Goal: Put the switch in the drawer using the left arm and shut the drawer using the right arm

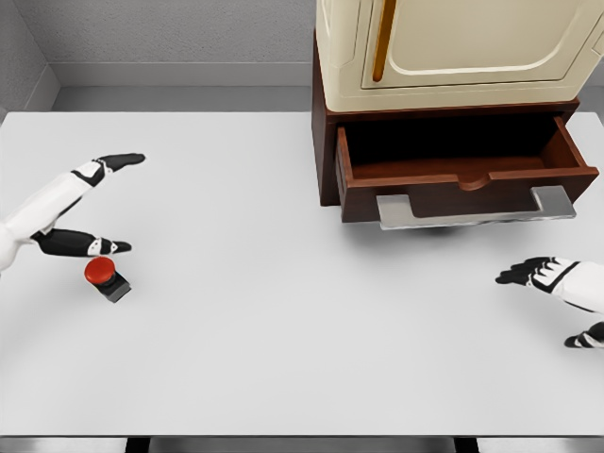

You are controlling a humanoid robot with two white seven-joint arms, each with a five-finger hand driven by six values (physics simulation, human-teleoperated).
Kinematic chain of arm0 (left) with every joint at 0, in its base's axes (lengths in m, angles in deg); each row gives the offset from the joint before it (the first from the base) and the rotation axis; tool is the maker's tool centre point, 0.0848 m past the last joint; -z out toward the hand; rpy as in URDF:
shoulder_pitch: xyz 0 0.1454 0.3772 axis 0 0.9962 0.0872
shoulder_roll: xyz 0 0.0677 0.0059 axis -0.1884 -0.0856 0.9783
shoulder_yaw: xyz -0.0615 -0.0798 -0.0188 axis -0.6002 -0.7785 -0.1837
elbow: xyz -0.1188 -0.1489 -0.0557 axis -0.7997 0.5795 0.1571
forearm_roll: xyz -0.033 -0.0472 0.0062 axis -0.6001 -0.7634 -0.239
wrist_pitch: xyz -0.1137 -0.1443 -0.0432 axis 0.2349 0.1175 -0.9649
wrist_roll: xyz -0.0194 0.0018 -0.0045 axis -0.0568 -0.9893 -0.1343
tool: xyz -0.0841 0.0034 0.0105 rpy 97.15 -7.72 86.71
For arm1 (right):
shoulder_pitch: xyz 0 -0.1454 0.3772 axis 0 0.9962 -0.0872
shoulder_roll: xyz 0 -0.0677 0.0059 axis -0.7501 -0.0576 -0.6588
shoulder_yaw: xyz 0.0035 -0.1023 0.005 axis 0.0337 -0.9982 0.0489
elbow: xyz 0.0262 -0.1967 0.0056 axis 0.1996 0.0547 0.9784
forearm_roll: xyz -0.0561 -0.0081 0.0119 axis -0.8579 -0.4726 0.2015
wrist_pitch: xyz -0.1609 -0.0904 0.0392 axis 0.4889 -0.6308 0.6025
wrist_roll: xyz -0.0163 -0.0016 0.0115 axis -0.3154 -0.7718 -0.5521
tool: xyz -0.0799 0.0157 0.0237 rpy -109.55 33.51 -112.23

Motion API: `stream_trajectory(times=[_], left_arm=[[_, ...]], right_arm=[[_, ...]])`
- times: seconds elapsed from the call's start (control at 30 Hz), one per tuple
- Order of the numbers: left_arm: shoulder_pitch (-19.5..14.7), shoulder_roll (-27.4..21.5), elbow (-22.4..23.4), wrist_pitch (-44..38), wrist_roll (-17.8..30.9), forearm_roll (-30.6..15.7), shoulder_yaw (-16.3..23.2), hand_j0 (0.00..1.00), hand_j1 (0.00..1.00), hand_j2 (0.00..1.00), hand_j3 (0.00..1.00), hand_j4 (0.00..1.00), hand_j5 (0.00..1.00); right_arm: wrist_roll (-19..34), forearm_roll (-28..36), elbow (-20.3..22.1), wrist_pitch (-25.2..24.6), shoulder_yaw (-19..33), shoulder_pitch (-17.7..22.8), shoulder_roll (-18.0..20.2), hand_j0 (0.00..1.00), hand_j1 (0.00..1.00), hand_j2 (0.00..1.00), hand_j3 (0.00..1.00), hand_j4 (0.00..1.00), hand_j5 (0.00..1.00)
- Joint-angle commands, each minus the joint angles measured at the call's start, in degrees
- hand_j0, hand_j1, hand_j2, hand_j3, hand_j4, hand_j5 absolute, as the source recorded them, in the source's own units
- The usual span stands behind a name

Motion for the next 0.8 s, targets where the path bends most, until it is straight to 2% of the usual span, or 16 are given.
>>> stream_trajectory(times=[0.0, 0.07, 0.13, 0.2, 0.23, 0.3, 0.37, 0.4, 0.47, 0.53, 0.7, 0.77], left_arm=[[0.0, -0.08, -0.06, -0.12, -0.93, -0.85, -0.93, 1.0, 1.0, 1.0, 1.0, 1.0, 1.0], [0.0, -0.08, -0.06, -0.12, -2.68, -1.11, -0.84, 1.0, 1.0, 1.0, 1.0, 1.0, 1.0], [0.7, -0.43, -0.15, -0.12, -9.27, -2.43, -0.75, 1.0, 1.0, 1.0, 1.0, 1.0, 1.0], [1.85, -2.27, -1.46, -0.12, -11.21, -7.61, -0.49, 1.0, 1.0, 1.0, 1.0, 1.0, 1.0], [2.63, -4.12, -2.17, -0.12, -11.65, -10.6, -0.22, 1.0, 1.0, 1.0, 1.0, 1.0, 1.0], [4.75, -5.88, -4.28, -0.12, -13.14, -14.12, -0.14, 1.0, 1.0, 1.0, 1.0, 1.0, 1.0], [7.29, -7.55, -5.95, -0.12, -15.51, -16.93, -0.14, 1.0, 1.0, 1.0, 1.0, 1.0, 1.0], [9.22, -8.25, -7.0, -0.12, -18.41, -17.99, 0.21, 1.0, 1.0, 1.0, 1.0, 1.0, 1.0], [10.81, -9.48, -7.09, -0.12, -19.82, -18.87, 1.09, 1.0, 1.0, 1.0, 1.0, 1.0, 1.0], [11.86, -11.15, -7.79, -0.12, -20.88, -19.75, 4.34, 1.0, 1.0, 1.0, 1.0, 1.0, 1.0], [17.14, -12.12, -8.94, -0.12, -20.97, -19.66, 6.19, 1.0, 1.0, 1.0, 1.0, 1.0, 1.0], [17.31, -12.47, -8.94, -0.12, -20.88, -19.48, 8.04, 1.0, 1.0, 1.0, 1.0, 1.0, 1.0]], right_arm=[[-0.02, 0.38, 0.05, -0.14, -1.15, 0.0, 0.08, 1.0, 1.0, 1.0, 1.0, 1.0, 1.0], [-0.02, 0.38, 0.05, -0.14, -1.15, -0.09, 0.08, 1.0, 1.0, 1.0, 1.0, 1.0, 1.0], [-0.02, 0.56, 0.05, -0.14, -0.71, -0.44, 0.08, 0.99, 0.99, 0.99, 0.99, 0.99, 0.99], [-0.02, 0.56, 0.05, -0.14, 0.86, -0.62, 0.25, 0.77, 0.77, 0.77, 0.77, 0.77, 0.77], [-0.02, 0.91, 0.05, -0.14, 2.1, -0.53, 0.25, 0.68, 0.68, 0.68, 0.68, 0.68, 0.68], [-0.02, 3.54, 0.05, -0.14, 3.24, -0.53, 0.34, 0.59, 0.59, 0.59, 0.59, 0.59, 0.59], [-0.02, 5.83, -0.04, -0.14, 3.77, -0.44, 0.78, 0.56, 0.56, 0.56, 0.56, 0.56, 0.56], [-0.02, 6.09, -0.04, -0.14, 4.3, -0.44, 0.96, 0.55, 0.55, 0.55, 0.55, 0.55, 0.55], [-0.02, 6.27, -0.04, -0.14, 4.73, -0.44, 1.04, 0.55, 0.55, 0.55, 0.55, 0.55, 0.55], [-0.02, 7.67, -0.04, -0.14, 5.26, -0.44, 1.04, 0.55, 0.55, 0.55, 0.55, 0.55, 0.55], [-0.02, 9.52, -0.04, -0.14, 5.61, -0.35, 1.83, 0.57, 0.57, 0.57, 0.57, 0.57, 0.57], [-0.02, 9.7, -0.04, -0.14, 5.7, -0.35, 2.36, 0.58, 0.58, 0.58, 0.58, 0.58, 0.58]])
